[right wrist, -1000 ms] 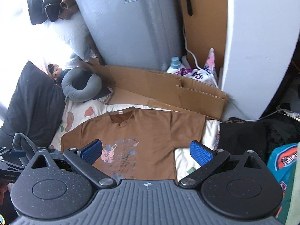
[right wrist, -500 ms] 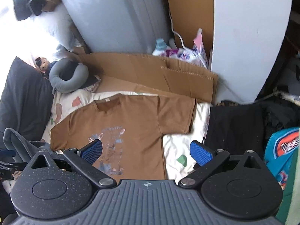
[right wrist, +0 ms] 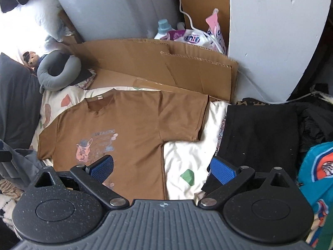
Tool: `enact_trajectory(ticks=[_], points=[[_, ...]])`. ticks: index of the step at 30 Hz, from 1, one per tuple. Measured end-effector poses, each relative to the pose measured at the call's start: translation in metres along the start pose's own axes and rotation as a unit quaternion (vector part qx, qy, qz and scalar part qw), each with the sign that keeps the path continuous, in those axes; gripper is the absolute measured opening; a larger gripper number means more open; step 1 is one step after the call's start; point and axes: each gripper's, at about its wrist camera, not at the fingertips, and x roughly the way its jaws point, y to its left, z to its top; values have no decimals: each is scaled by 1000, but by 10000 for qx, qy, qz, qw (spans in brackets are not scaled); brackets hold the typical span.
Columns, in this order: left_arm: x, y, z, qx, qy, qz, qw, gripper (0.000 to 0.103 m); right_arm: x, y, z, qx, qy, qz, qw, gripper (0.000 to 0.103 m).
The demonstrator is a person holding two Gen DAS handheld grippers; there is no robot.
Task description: Fold clothes
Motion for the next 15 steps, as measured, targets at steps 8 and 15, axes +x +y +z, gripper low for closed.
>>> enact_trajectory(ticks=[8, 15], points=[[66, -10, 28, 165, -20, -68, 9998, 101, 71, -14, 1, -279, 274, -116, 9992, 102], [121, -20, 42, 626, -59, 76, 9980, 101, 117, -36, 4, -258, 98, 120, 9995, 102]])
